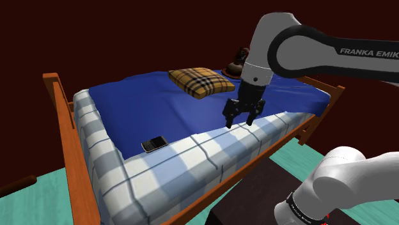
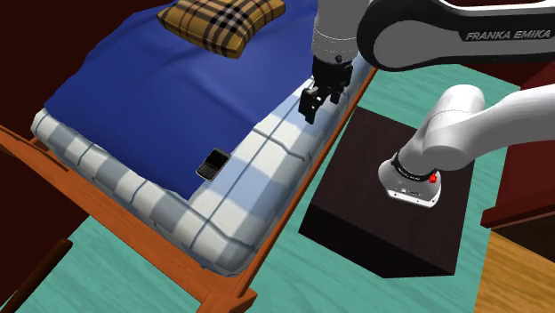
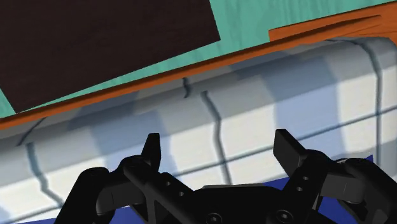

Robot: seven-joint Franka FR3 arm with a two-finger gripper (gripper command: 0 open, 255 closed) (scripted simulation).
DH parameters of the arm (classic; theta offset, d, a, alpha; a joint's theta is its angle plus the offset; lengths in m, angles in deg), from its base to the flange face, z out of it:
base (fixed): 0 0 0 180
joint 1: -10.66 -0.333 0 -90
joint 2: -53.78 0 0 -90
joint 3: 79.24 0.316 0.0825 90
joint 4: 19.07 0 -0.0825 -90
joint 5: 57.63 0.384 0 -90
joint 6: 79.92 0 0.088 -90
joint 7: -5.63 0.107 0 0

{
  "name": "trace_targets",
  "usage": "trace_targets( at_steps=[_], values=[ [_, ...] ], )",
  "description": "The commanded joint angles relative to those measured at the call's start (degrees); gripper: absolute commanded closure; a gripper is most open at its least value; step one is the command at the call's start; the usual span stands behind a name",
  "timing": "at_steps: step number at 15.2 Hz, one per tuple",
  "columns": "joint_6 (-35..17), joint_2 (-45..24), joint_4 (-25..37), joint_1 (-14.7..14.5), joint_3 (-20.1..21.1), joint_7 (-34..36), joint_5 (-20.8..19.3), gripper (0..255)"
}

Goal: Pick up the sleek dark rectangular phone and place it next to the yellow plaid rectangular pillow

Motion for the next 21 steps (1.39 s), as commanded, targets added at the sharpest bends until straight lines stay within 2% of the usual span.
trace_targets(
  at_steps=[1, 7, 12, 15, 17, 19, 21],
  values=[
    [-2.7, -1.8, 0.4, 0.8, 3.5, 6.8, 1.9, 0],
    [-12.3, -10.8, 3.4, 4.6, 14.2, 25.9, 4.4, 0],
    [-20.1, -21.5, 8.5, 9.9, 23.5, 43.3, 1.2, 0],
    [-24.3, -29.6, 12.5, 13.5, 29.0, 55.3, -4.3, 0],
    [-26.5, -36.0, 15.5, 15.3, 31.9, 64.3, -10.1, 0],
    [-27.9, -42.8, 18.9, 15.7, 33.4, 74.0, -17.1, 0],
    [-28.4, -49.5, 22.8, 14.2, 32.7, 83.1, -24.1, 0]
  ],
)
